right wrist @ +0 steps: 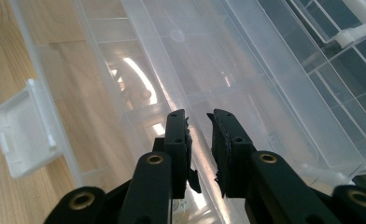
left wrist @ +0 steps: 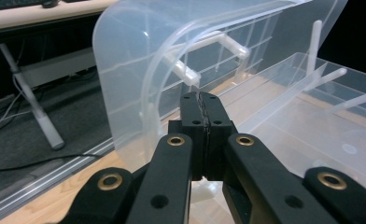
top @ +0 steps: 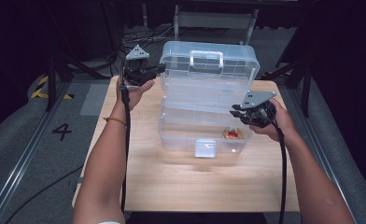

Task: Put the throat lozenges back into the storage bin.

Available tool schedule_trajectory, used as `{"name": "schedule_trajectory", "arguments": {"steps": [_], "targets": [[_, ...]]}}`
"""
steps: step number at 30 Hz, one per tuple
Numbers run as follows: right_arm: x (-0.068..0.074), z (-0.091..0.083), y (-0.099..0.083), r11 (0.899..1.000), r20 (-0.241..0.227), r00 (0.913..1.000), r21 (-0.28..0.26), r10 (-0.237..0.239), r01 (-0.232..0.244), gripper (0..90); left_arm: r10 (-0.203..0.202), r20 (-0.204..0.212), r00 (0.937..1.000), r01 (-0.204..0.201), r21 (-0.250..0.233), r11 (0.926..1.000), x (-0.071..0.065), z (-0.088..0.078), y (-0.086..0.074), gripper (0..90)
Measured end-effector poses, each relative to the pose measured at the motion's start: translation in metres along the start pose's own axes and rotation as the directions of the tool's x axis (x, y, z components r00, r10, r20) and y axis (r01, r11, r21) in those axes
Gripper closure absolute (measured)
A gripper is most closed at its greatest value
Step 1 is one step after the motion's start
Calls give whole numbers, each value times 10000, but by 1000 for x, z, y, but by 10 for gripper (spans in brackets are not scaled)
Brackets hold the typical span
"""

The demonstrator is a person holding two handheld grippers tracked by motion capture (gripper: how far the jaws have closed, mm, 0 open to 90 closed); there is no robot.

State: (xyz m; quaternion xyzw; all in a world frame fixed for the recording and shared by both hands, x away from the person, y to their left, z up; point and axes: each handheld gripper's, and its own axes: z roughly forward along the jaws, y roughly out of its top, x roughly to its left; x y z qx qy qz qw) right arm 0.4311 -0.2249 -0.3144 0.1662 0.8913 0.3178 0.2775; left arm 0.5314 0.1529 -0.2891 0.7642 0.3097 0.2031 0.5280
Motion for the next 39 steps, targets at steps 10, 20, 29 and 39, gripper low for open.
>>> {"name": "schedule_trajectory", "arguments": {"steps": [10, 20, 29, 39], "targets": [[3, -1, -1, 10000, 25, 10000, 37, -67, 67, 775, 21, -111, 9999, -20, 90, 10000, 0, -1, 0, 900], [4, -2, -5, 9998, -110, 9998, -151, 143, -145, 777, 121, -7, 9999, -121, 80, 9999, -5, -5, -2, 898], [7, -3, -8, 9997, -160, 9998, -199, 136, -139, 782, 325, 77, 9994, -326, 118, 9994, -11, -13, -6, 894], [10, -4, -12, 9994, -206, 9996, -298, 191, -197, 786, 642, 196, 9977, -649, 328, 9974, -19, -17, -9, 891]]}}
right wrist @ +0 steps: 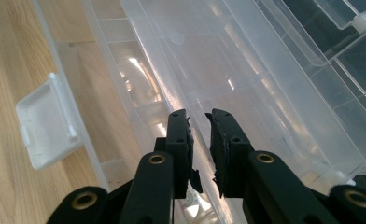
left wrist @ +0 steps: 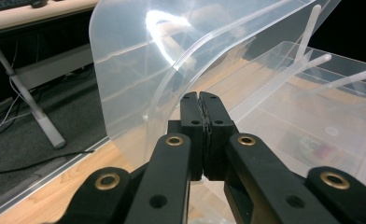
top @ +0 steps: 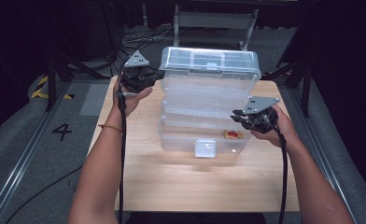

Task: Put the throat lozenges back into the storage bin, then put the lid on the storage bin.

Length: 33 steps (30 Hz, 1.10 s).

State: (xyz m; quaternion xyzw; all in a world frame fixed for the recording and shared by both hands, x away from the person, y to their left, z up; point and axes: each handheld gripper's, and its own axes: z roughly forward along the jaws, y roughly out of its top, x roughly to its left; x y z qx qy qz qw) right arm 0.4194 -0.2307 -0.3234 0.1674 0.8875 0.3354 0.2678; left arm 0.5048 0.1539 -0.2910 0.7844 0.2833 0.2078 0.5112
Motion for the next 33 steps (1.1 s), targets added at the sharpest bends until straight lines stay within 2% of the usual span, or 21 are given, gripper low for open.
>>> {"name": "schedule_trajectory", "arguments": {"steps": [2, 6, 11, 12, 13, 20, 26, 33], "targets": [[1, -1, -2, 10000, -67, 10000, -4, -7, 7, 787, 76, 101, 9999, -77, 103, 9999, -2, 0, -2, 885], [2, -2, -4, 10000, -75, 10000, 2, 21, -21, 788, 316, 41, 9995, -317, 183, 9993, -6, -1, -3, 887], [3, -6, -7, 9999, 107, 9998, -80, 148, -147, 789, 279, 109, 9996, -280, 87, 9996, -10, -5, -7, 891], [2, -7, -8, 9999, 133, 9999, -63, 105, -105, 791, 371, 114, 9992, -372, 115, 9992, -11, -6, -8, 891], [2, -9, -9, 9998, 175, 9997, -97, 177, -175, 791, 303, 174, 9994, -306, 127, 9995, -11, -7, -8, 891], [-4, -23, -22, 9971, 238, 9975, -379, 671, -661, 792, 483, 132, 9987, -485, 156, 9987, -15, -10, -13, 891], [-4, -27, -29, 9963, 354, 9962, -372, 794, -781, 792, 538, 138, 9985, -541, 243, 9982, -18, -11, -17, 890], [-1, -36, -36, 9929, 453, 9935, -625, 1043, -1014, 787, 673, 78, 9977, -676, 351, 9971, -25, -15, -26, 893]]}}
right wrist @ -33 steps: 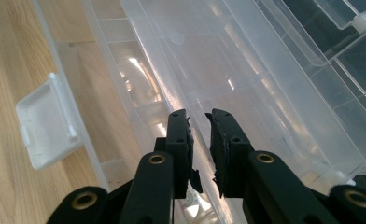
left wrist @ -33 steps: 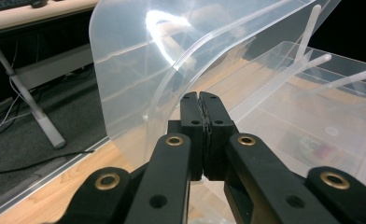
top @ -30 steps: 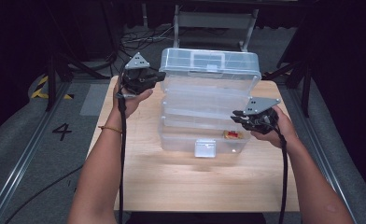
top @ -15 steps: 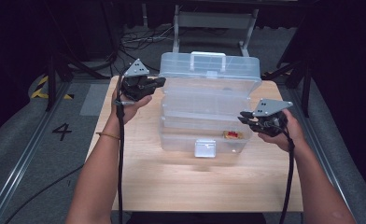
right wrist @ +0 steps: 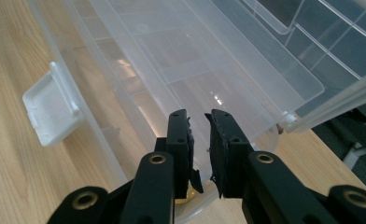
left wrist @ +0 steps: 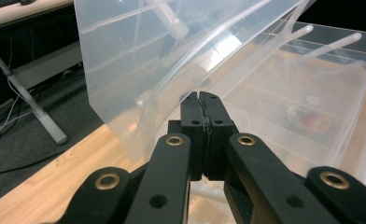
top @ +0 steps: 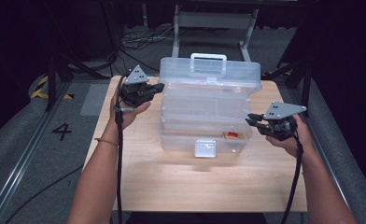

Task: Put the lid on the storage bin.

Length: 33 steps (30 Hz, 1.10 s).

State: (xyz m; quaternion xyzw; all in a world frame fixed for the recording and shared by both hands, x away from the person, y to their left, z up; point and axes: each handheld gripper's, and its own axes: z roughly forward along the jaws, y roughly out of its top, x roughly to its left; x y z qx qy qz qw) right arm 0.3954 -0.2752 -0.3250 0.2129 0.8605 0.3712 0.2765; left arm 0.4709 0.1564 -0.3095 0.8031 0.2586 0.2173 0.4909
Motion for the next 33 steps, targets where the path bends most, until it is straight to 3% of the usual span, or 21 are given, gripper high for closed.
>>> {"name": "schedule_trajectory", "arguments": {"steps": [16, 33], "targets": [[8, -10, -25, 9986, 82, 9986, 12, 521, -521, 793, 784, -29, 9969, -779, 869, 9932, -25, -7, -18, 898], [10, -10, -41, 9966, 23, 9966, -94, 818, -818, 789, 768, 150, 9969, -779, 1035, 9916, -36, -8, -31, 899]]}}
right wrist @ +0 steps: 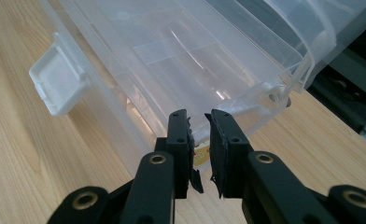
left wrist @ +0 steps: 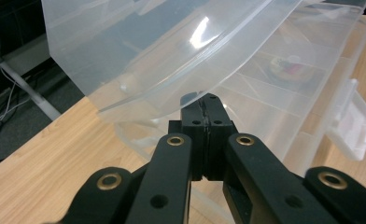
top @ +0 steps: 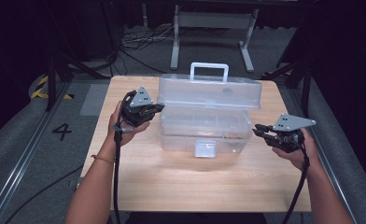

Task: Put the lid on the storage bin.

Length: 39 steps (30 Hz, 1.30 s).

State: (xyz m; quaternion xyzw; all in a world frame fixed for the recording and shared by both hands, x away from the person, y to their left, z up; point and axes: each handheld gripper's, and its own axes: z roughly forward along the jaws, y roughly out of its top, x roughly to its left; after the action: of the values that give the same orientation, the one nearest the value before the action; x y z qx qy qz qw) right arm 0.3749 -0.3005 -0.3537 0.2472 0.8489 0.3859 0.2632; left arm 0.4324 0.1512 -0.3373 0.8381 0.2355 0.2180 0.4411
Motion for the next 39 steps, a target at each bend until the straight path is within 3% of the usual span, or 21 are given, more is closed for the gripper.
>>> {"name": "schedule_trajectory", "arguments": {"steps": [14, 25, 39], "targets": [[-1, -2, -10, 9998, 26, 9998, -16, 180, -180, 784, -103, 8, 9999, 103, -27, 9999, -10, -1, -7, 900], [2, 1, -11, 9997, 38, 9998, 90, 210, -210, 765, 50, 47, 10000, -52, 295, 9996, -17, -1, -14, 900], [4, 6, -13, 9995, -34, 9999, 289, 143, -142, 757, -71, 193, 9998, 58, 631, 9980, -22, 3, -29, 900]]}}
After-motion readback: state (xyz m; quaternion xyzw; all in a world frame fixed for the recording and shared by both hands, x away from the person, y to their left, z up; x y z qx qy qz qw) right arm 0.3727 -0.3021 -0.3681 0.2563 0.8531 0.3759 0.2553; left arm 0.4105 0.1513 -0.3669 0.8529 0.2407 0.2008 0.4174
